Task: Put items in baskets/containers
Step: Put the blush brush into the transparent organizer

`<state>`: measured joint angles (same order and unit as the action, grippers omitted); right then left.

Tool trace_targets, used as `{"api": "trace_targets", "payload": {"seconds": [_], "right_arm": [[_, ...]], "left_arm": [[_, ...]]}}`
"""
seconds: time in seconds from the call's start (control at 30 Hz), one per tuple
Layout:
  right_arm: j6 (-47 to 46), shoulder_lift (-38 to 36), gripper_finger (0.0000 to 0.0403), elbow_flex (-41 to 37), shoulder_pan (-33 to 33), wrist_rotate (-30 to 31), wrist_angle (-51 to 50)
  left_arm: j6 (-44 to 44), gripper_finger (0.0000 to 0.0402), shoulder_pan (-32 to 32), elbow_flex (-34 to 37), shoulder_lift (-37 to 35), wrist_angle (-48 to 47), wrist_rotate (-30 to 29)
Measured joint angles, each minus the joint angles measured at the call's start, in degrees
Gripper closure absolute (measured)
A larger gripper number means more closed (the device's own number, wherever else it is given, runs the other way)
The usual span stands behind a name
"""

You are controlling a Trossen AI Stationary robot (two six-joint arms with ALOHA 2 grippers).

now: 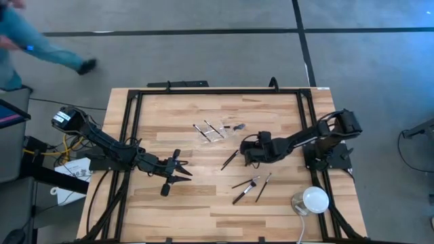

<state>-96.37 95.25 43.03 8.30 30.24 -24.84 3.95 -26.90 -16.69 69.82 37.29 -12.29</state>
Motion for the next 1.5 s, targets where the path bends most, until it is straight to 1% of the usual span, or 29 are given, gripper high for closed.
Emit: {"api": "trace_targets", "payload": {"seconds": [0.13,0.23,0.4,0.5,0.8,0.87,1.03,1.1,1.17,1.23,1.33,1.4,1.5], "right_arm": [[0.16,2.04,0.0245,0.26,-1.72,0.06,1.14],[-1.36,3.2,0.0246,0.31,-2.15,0.46,1.29],[0.52,3.84,0.0262,0.25,-2.57,1.02,2.05],[2.13,3.9,0.0285,0.13,-2.65,1.03,3.27],[9.66,4.19,0.0382,-0.01,-2.83,1.69,6.54],[11.07,4.16,0.0394,0.04,-2.84,1.49,6.86],[13.33,3.66,0.0384,0.07,0.22,0.89,7.95],[13.51,2.82,0.0389,0.79,2.54,-0.73,6.98],[14.5,0.97,0.0396,1.61,4.97,-0.68,6.47],[15.97,-1.48,0.0395,2.76,7.34,1.98,6.75],[22.34,-5.44,0.0391,4.85,11.12,11.54,8.78],[30.91,-7.85,0.0393,6.42,13.47,18.43,12.88],[49.54,-9.73,0.0398,7.15,15.57,30.8,23.49]], "left_arm": [[0.02,0.0323,-0.01,0.36,0.0,0.02,-0.02],[0.0,0.0323,-0.04,0.83,0.0,0.04,-0.09],[0.0,0.0323,-0.01,1.51,0.0,0.04,-0.15],[0.0,0.0323,-0.01,1.51,0.0,0.24,-0.14],[0.0,0.0323,0.0,1.51,0.0,0.43,-0.13],[0.0,0.0323,-0.01,1.51,0.0,0.44,-0.13],[0.0,0.0323,-0.01,1.51,0.0,0.45,-0.13],[0.0,0.0323,-0.01,1.49,0.0,0.45,-0.12],[0.0,0.0323,-0.01,1.49,0.0,0.45,-0.11],[0.0,0.0323,-0.01,1.49,0.0,0.45,-0.11],[0.0,0.0323,0.01,1.49,0.0,0.45,-0.11],[0.0,0.0323,-0.01,1.49,0.0,0.45,-0.11],[0.0,0.0323,0.01,1.49,0.0,0.48,-0.11]]}}
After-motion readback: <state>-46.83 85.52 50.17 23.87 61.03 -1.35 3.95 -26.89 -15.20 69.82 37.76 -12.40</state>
